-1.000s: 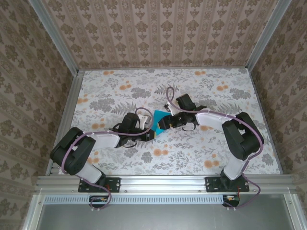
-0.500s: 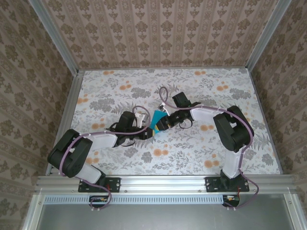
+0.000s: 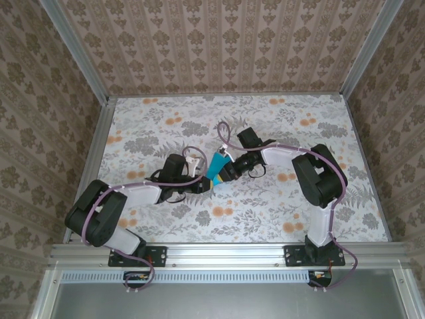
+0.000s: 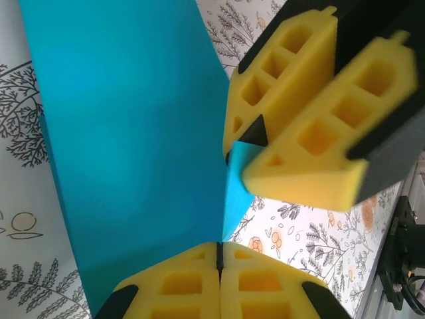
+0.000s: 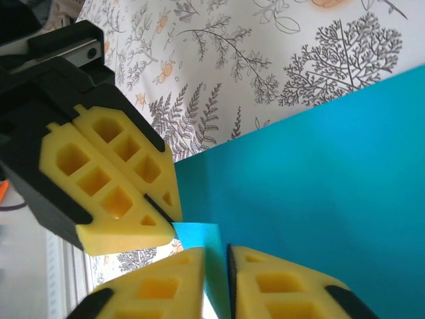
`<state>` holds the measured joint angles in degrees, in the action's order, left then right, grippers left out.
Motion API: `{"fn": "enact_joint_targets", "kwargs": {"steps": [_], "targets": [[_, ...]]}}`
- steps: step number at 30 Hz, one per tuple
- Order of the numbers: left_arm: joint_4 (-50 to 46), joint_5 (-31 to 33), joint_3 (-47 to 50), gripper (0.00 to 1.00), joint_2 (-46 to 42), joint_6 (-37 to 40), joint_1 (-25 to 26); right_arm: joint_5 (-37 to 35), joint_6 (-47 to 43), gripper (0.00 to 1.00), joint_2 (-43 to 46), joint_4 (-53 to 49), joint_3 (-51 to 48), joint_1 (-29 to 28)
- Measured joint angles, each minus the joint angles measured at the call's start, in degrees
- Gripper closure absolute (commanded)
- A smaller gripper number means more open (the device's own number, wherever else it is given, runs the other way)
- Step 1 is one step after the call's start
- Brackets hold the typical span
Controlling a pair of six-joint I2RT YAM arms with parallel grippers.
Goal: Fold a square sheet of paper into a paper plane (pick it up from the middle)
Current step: Third fold the triangle at the center of the table.
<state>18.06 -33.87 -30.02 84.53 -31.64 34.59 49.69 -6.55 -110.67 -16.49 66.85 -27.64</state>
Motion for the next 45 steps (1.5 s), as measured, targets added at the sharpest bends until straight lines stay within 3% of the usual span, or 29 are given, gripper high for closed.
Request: {"fn": "enact_joint_targets", "kwargs": {"steps": [5,8,13,23,34,45], "targets": [[-1.0,0.5,0.0,0.71,-1.8,-0.3,-0.9,-1.1,0.5,0.91,-0.1,0.5,0.0,0.0],[-1.7,1.6,-0.2,0.70,-2.8,-0.6,-1.1,-1.5,0.7,0.91,-0.1,0.6,0.0,0.0],[-2.8,3.7,-2.1,0.72,-2.1,-1.7,-1.4,-2.3,1.0,0.91,-0.1,0.4,-0.2,0.0],[-1.8,3.4,-8.7,0.82,9.2,-4.4,-0.7,-5.6,4.0,0.91,3.3,0.9,-6.6,0.0],[-3.4,2.8,-17.3,0.90,18.6,-4.8,-0.1,-6.5,5.5,0.91,3.4,1.6,-6.9,0.0],[-7.0,3.7,-20.2,0.93,22.2,-4.8,-0.2,-7.1,8.2,0.90,3.4,3.6,-6.9,0.7]]}}
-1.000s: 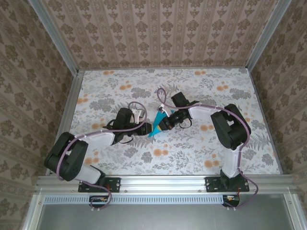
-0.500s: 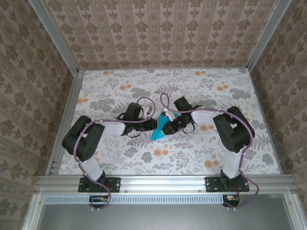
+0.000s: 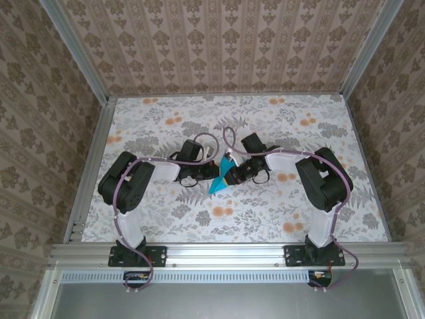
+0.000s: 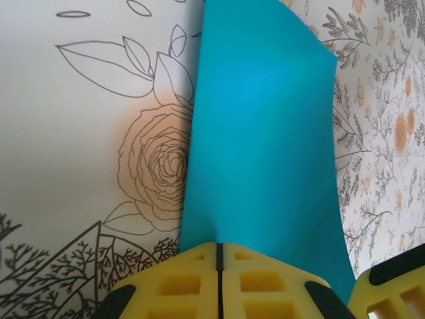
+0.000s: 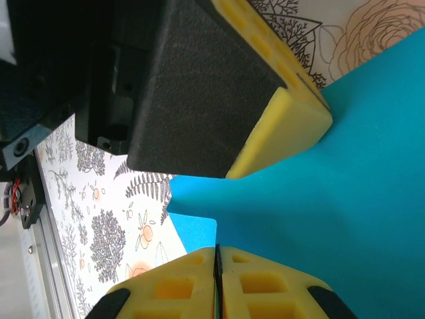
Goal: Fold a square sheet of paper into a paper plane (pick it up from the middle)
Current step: Third fold the triangle at the center of the table.
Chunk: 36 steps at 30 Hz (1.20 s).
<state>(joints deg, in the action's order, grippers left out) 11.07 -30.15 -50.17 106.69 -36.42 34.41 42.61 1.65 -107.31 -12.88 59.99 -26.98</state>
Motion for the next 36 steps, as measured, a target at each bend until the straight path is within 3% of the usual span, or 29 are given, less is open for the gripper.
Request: {"fn": "enact_joint_targets", "kwargs": {"steps": [10,18,36], "targets": [[-0.4,-0.1,-0.1,0.93,0.0,0.0,0.0,-1.5,3.1,0.90,-0.7,3.1,0.1,0.1],[-2.1,1.4,0.1,0.88,-2.5,-0.9,-0.1,-2.4,3.3,0.90,-1.5,3.7,0.8,0.1],[-1.2,4.2,8.2,0.63,-9.1,-2.4,-0.4,-3.2,4.4,0.90,-3.6,4.0,2.1,0.1]]}}
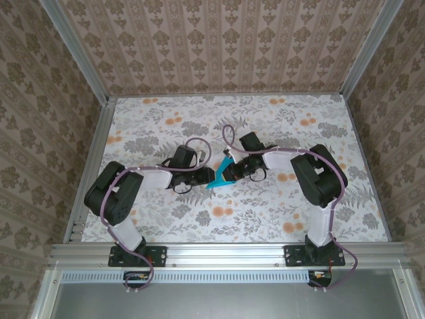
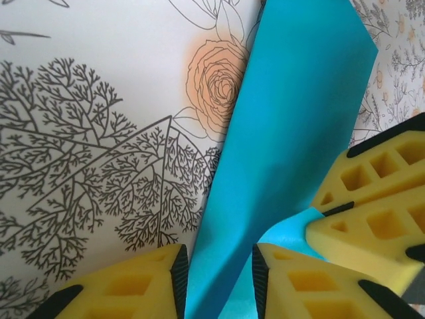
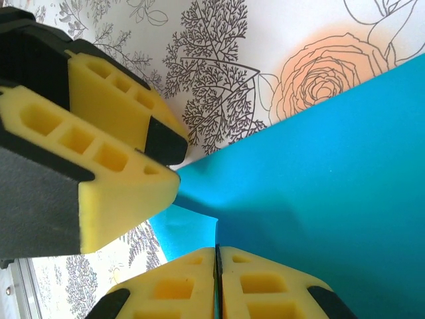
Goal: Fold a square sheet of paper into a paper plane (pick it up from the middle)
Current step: Third fold the triangle at the center of the table.
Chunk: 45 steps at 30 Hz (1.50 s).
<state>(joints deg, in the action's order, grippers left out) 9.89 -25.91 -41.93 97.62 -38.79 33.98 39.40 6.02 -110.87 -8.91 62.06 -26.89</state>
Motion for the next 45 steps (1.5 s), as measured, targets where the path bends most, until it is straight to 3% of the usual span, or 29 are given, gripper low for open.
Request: {"fn": "enact_joint_targets", "kwargs": {"steps": [28,45], "targets": [[-0.7,-1.2,-0.1,0.62,-0.1,3.7,0.1,-0.5,0.2,0.90,-3.1,0.0,4.8,0.1],[-2.4,-0.3,-0.2,0.73,-0.1,5.0,0.1,-1.7,0.2,0.89,-4.7,-0.3,6.1,0.1]]}}
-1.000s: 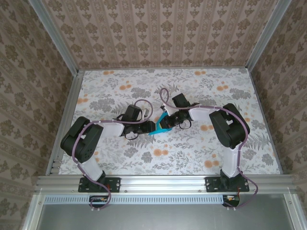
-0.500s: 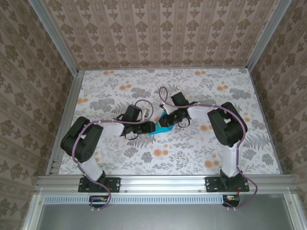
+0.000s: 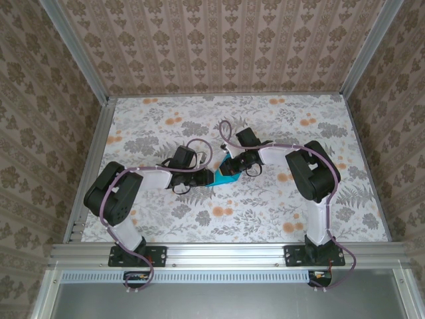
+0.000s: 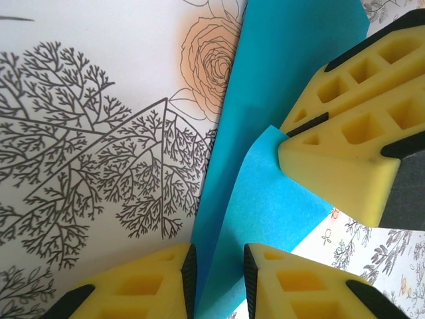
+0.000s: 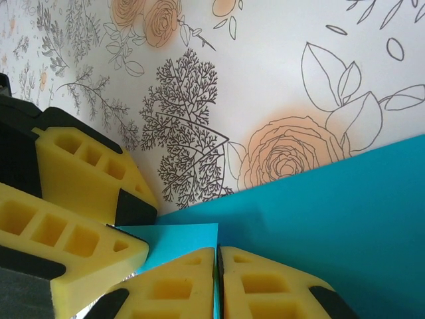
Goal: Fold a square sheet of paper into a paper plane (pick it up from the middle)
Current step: Third fold the triangle at the center of the table.
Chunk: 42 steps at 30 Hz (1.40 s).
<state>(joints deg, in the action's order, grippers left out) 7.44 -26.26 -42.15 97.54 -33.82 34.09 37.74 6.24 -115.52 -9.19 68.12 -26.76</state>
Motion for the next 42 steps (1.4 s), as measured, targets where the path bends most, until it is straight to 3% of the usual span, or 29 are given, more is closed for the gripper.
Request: {"fn": "enact_joint_targets", "kwargs": {"steps": [24,42], "targets": [[-2.2,1.9,-0.7,0.80,0.0,1.4,0.4,0.1,-2.0,0.88,-3.1,-4.8,5.0,0.0],[-8.3,4.0,-1.1,0.74,-5.3,1.5,1.5,-0.5,-2.6,0.88,-4.9,-7.2,7.3,0.0]]}}
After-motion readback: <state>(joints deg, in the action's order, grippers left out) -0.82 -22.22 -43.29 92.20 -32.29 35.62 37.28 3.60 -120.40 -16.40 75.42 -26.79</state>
